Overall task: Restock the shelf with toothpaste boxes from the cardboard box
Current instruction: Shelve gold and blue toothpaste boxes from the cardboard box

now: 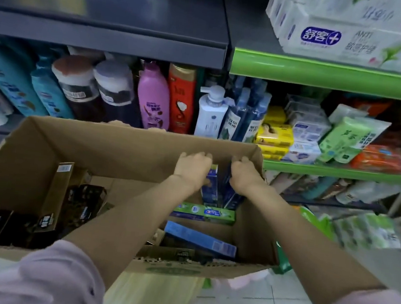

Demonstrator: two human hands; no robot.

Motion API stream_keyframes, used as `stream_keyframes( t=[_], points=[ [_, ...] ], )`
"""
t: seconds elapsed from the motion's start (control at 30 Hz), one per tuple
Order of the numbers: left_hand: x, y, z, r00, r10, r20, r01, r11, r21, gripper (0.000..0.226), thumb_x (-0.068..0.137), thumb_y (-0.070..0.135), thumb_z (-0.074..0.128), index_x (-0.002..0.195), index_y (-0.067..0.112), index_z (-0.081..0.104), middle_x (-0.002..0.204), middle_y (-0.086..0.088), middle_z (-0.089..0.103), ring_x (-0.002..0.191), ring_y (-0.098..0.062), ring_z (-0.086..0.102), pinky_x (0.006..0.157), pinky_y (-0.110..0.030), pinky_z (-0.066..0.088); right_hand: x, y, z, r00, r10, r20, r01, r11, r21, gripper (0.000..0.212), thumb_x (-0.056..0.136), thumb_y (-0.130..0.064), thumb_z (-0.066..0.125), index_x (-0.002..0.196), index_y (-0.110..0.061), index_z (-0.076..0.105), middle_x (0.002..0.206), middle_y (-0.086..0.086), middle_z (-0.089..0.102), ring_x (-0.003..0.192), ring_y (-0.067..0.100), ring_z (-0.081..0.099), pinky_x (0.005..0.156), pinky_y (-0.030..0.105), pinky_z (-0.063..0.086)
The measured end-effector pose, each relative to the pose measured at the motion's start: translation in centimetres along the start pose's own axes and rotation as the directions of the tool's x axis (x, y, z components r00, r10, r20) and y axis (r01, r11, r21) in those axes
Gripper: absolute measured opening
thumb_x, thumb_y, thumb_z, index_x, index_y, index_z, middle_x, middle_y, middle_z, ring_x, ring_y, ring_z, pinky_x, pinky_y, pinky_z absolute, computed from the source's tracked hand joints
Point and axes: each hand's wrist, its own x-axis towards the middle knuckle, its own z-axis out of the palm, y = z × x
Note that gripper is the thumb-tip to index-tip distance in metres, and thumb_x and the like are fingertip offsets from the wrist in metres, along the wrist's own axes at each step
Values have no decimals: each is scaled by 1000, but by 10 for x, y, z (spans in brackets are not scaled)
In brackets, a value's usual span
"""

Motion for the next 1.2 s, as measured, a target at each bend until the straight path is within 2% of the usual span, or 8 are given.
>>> stream_keyframes(
  t=[0.2,0.43,0.6,0.8,0.87,0.97,1.1,1.2],
  points=[
    [3,-26,9,991,-132,27,130,884,-450,38,76,26,77,106,11,60,109,-9,49,103,-29,55,91,-38,45,14,-8,12,993,95,-63,-93,995,44,56,85,-4,62,131,-4,32,140,20,21,131,39,27,103,45,35],
    [-19,-56,-3,971,-180,-156,-1,653,-757,30,77,24,76,96,17,53,91,4,64,78,-9,57,71,-23,45,12,-14,27,979,-102,-176,67,978,-196,49,85,-3,58,131,-8,39,133,17,34,125,33,33,97,43,40],
    [-30,-70,-23,926,-307,-218,-88,386,-918,22,82,22,71,98,11,59,84,5,64,70,5,59,67,-8,45,3,-10,9,965,-134,-225,145,989,32,40,89,-15,60,126,-10,46,123,16,50,116,34,47,89,42,44],
    [-43,-59,-69,877,-458,-146,-121,84,-989,19,97,31,48,115,23,49,90,7,57,79,-4,56,77,-24,47,-32,-15,-49,893,-173,-415,367,814,450,34,85,-31,67,110,-10,58,100,8,63,88,21,58,64,26,38],
    [-45,-53,-85,845,-508,-166,-120,122,-985,23,99,30,43,119,21,48,93,6,56,82,-6,54,78,-22,44,-45,-26,-70,857,-170,-487,434,747,503,38,87,-31,64,115,-7,58,101,5,62,90,17,56,70,29,40],
    [-52,-50,-113,814,-512,-275,-99,345,-933,34,99,34,36,111,15,62,106,2,60,101,-15,56,91,-28,42,-59,-39,-98,810,-153,-566,513,653,557,38,89,-33,61,119,-10,57,106,5,61,91,14,56,73,25,42],
    [-73,-51,-150,900,-322,-293,9,687,-727,50,98,49,33,108,12,66,109,-6,65,107,-23,55,85,-29,34,-70,-48,-125,771,-52,-634,572,492,656,32,93,-31,55,119,-13,54,110,8,61,101,24,62,82,44,56],
    [-87,-60,-176,925,-257,-279,52,815,-576,45,94,50,43,124,21,57,126,-7,61,119,-26,51,89,-30,36,-79,-57,-149,758,-11,-652,628,279,726,27,97,-24,50,123,-17,51,114,7,58,105,22,61,83,44,57]
  ],
)
